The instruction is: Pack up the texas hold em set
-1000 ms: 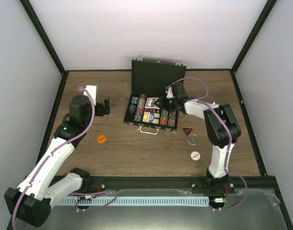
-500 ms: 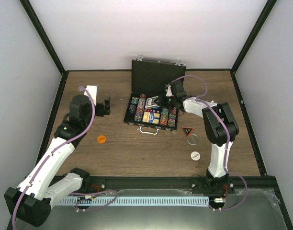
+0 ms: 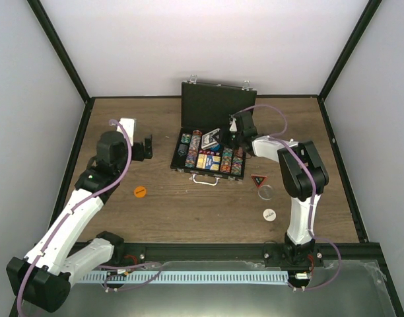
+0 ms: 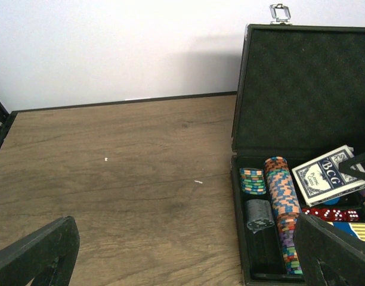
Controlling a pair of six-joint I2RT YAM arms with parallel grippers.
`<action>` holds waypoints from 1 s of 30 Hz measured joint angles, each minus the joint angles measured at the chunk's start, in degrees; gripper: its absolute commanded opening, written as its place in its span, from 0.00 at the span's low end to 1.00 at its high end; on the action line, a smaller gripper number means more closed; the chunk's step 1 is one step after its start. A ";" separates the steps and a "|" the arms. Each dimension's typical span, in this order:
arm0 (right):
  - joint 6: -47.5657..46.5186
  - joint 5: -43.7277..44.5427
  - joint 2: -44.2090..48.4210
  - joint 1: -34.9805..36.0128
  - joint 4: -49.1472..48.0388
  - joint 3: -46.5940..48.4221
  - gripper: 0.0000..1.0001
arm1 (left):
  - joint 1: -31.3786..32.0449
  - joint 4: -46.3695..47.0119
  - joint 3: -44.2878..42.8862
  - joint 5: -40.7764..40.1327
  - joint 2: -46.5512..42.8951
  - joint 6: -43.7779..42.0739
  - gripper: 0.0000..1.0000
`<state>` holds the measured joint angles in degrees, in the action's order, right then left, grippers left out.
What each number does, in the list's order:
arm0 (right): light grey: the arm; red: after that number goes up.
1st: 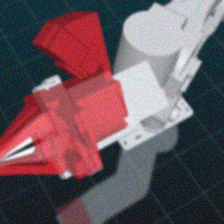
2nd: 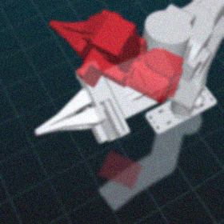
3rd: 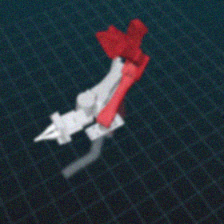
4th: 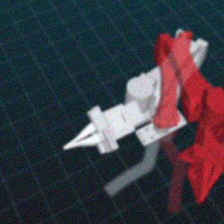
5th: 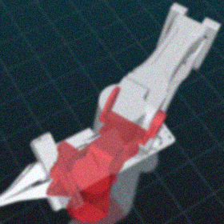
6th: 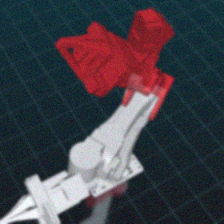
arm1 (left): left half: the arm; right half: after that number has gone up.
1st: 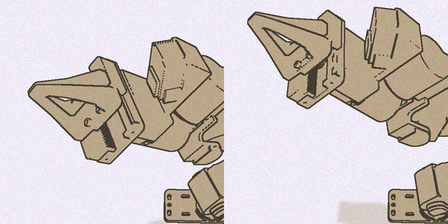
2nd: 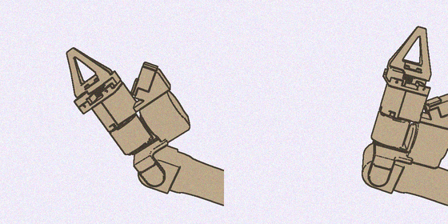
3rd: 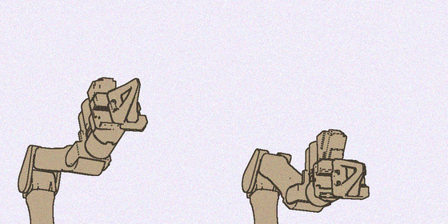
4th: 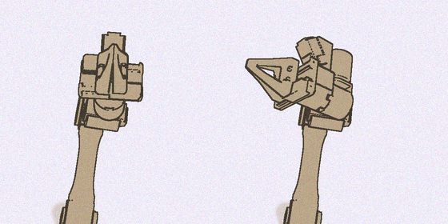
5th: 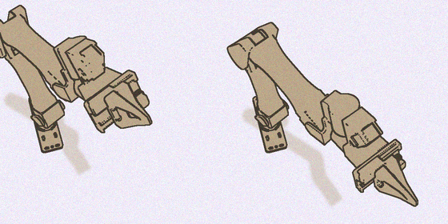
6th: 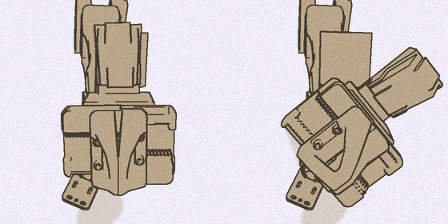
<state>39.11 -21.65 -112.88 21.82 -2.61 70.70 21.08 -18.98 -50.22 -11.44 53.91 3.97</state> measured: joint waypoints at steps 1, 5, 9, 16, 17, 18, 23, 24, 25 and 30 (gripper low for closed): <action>0.74 0.31 0.00 0.00 -0.90 -0.55 0.20 | 0.00 -0.02 0.07 0.00 0.00 -0.02 1.00; 3.54 0.98 0.17 0.00 -4.61 -3.02 0.20 | 0.00 -0.04 0.09 0.11 0.02 -0.02 1.00; 5.75 1.86 0.96 0.00 -7.72 -5.57 0.20 | 0.00 -0.02 0.09 0.13 0.02 0.00 1.00; 7.89 2.60 1.31 0.46 -10.62 -8.20 0.23 | 0.00 -0.04 0.09 0.15 0.02 -0.02 1.00; 8.17 2.82 1.31 0.48 -10.95 -8.48 0.23 | 0.00 -0.02 0.09 0.17 0.02 0.00 1.00; 8.41 2.97 1.31 0.50 -11.21 -8.74 0.24 | 0.00 -0.02 0.09 0.20 0.02 -0.02 1.00; 8.98 3.61 1.18 0.94 -11.04 -8.90 0.30 | 0.00 -0.04 0.09 0.44 0.04 -0.02 1.00; 9.03 3.69 1.11 1.14 -10.80 -8.90 0.32 | 0.00 -0.02 0.09 0.48 0.04 0.00 1.00; 8.96 3.76 1.09 1.33 -10.73 -8.90 0.33 | 0.00 -0.02 0.09 0.57 0.04 0.00 1.00; 7.91 6.16 2.32 2.05 -8.90 -8.85 0.45 | 0.00 -0.02 0.09 0.59 0.04 -0.02 1.00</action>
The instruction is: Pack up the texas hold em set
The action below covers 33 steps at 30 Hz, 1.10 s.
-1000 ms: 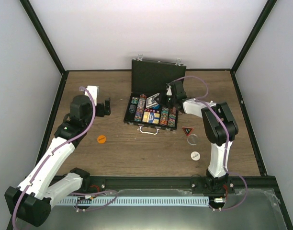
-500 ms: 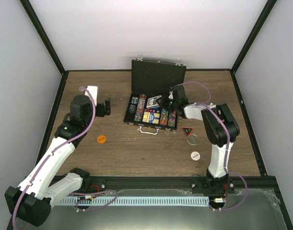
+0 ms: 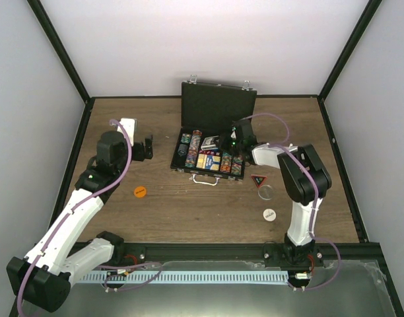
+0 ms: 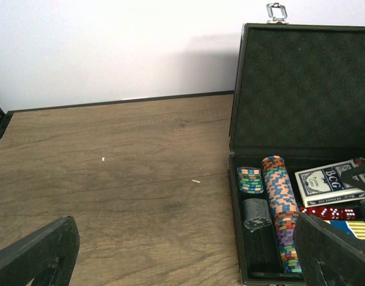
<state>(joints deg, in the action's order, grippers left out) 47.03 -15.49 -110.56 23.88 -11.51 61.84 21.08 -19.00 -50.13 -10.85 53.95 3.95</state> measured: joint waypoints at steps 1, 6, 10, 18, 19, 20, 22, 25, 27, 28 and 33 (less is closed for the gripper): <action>-0.59 0.94 0.61 0.13 1.07 -0.02 0.48 | 0.00 0.00 0.00 0.00 0.00 0.00 1.00; -4.22 7.26 5.07 0.33 6.80 0.00 0.62 | 0.00 0.00 0.00 0.07 0.00 0.00 1.00; -7.23 12.00 8.28 0.26 9.46 0.00 0.63 | 0.00 0.00 0.00 0.31 0.00 0.00 1.00; -10.64 9.79 8.41 0.33 11.28 0.00 0.45 | 0.00 0.00 0.00 0.63 0.26 0.00 1.00; -10.73 9.14 8.04 0.33 11.28 0.04 0.43 | 0.00 0.00 0.00 0.63 0.31 0.00 1.00; -11.06 8.63 7.63 0.33 11.30 0.07 0.41 | 0.00 0.00 0.00 0.63 0.33 0.00 1.00; -11.54 7.96 6.58 0.31 11.56 0.33 0.38 | 0.00 0.00 0.00 0.63 0.35 0.02 1.00; -12.26 6.75 4.72 0.31 11.89 1.49 0.36 | 0.00 0.00 0.02 0.63 0.42 0.00 1.00; -12.70 6.27 3.76 0.33 12.00 2.45 0.35 | 0.00 0.00 0.02 0.63 0.48 0.02 1.00; -12.87 6.03 3.26 0.33 12.00 2.84 0.35 | 0.00 0.00 0.02 0.63 0.55 0.02 1.00; -13.68 4.68 1.38 0.33 12.00 4.33 0.31 | 0.00 0.00 0.02 0.66 0.76 0.00 1.00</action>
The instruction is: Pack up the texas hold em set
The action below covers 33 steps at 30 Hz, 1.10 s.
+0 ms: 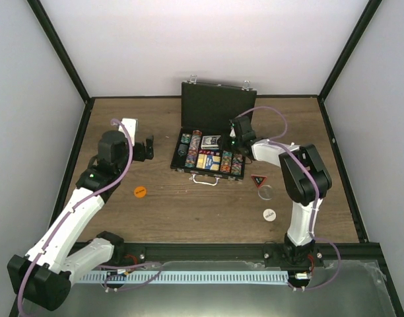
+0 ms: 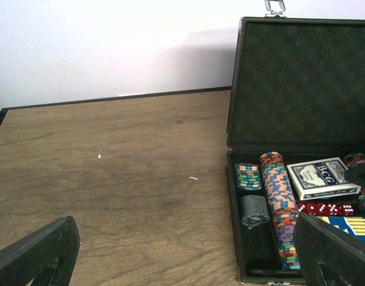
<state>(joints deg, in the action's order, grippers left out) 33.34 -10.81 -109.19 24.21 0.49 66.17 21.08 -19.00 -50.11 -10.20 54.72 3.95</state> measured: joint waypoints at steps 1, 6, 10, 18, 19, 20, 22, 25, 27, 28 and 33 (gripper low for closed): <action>-0.09 -0.26 -0.24 0.00 0.07 0.15 0.30 | 0.00 0.00 0.00 -0.02 0.00 0.00 1.00; 0.11 -1.97 -0.83 0.20 0.00 0.39 0.31 | 0.00 0.00 0.00 -0.02 0.15 0.02 1.00; 0.33 -1.64 -0.83 0.83 -0.15 0.04 0.30 | 0.00 0.00 0.00 -0.02 0.17 0.00 1.00; -0.50 3.56 -0.66 2.56 0.37 0.11 0.34 | 0.00 0.00 0.00 -0.02 0.17 0.02 1.00; -1.07 4.72 -0.46 3.04 0.79 0.17 0.36 | 0.00 0.00 0.00 -0.02 0.17 0.00 1.00; -1.57 5.81 -0.22 3.58 1.36 0.22 0.38 | 0.00 0.00 0.00 -0.02 0.17 0.00 1.00; -2.84 7.69 0.52 4.76 2.75 0.22 0.40 | 0.00 0.00 0.00 -0.02 0.17 0.00 1.00; -4.57 9.62 1.70 6.75 4.61 0.39 0.39 | 0.00 0.00 0.00 -0.02 0.17 0.02 1.00; -5.92 10.49 1.84 8.35 5.20 1.11 0.35 | 0.00 0.00 0.00 0.00 0.17 0.02 1.00; -6.47 10.73 1.84 8.83 5.53 1.46 0.33 | 0.00 0.00 0.00 0.02 0.17 0.00 1.00; -7.87 10.38 0.83 10.23 6.75 4.17 0.31 | 0.00 0.00 0.00 0.02 0.17 0.02 1.00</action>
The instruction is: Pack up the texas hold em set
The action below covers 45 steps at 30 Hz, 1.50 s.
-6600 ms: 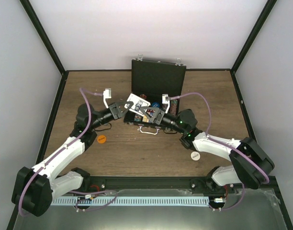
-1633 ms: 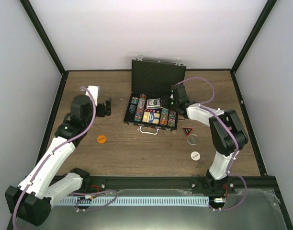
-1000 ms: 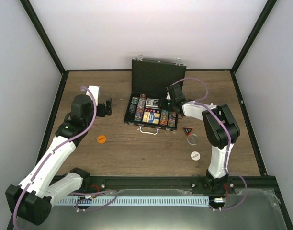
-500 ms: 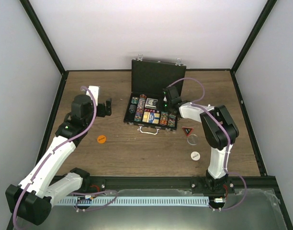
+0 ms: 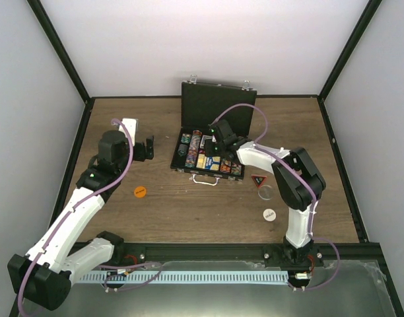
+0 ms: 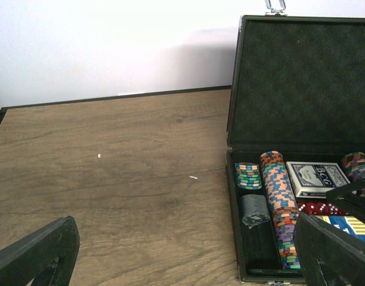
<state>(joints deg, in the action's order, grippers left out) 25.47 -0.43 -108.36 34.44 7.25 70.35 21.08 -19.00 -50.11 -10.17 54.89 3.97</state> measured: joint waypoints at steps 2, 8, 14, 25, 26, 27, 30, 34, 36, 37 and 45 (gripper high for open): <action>-0.15 -0.20 -0.63 0.00 0.02 0.35 0.30 | 0.00 0.00 0.00 0.00 0.00 0.00 1.00; -0.17 0.13 -3.87 -0.11 0.94 2.27 0.29 | 0.00 0.00 0.00 0.09 0.02 -0.02 1.00; -0.13 1.29 -6.43 -0.11 1.70 4.31 0.27 | 0.00 0.00 0.00 0.17 0.02 0.00 1.00; -0.22 3.63 -7.96 -0.13 3.74 7.69 0.29 | 0.00 0.00 0.00 0.20 0.02 0.00 1.00; -0.31 3.39 -7.91 -0.13 3.78 7.69 0.30 | 0.00 0.00 0.00 0.20 0.02 -0.02 1.00; -0.44 3.17 -7.74 -0.13 3.82 7.65 0.31 | 0.00 0.00 0.00 0.22 0.02 -0.02 1.00; -1.07 3.17 -6.36 -0.13 3.91 7.50 0.32 | 0.00 0.00 0.00 0.31 0.02 0.00 1.00; -2.45 4.59 -4.98 -0.33 4.11 8.61 0.31 | 0.00 0.00 0.00 0.37 0.02 0.00 1.00; -2.86 5.25 -5.33 -0.63 4.42 10.12 0.32 | 0.00 0.00 0.00 0.37 0.02 0.00 1.00; -2.97 5.53 -5.73 -0.83 4.48 10.99 0.32 | 0.00 0.00 0.00 0.37 0.02 0.00 1.00; -2.97 7.41 -10.86 -2.29 5.14 13.62 0.33 | 0.00 0.00 0.02 0.42 0.02 0.00 1.00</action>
<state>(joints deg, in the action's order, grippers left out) 22.50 6.98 -119.22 32.14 12.38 83.96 21.08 -19.00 -50.09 -9.76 54.92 3.97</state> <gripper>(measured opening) 0.326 0.998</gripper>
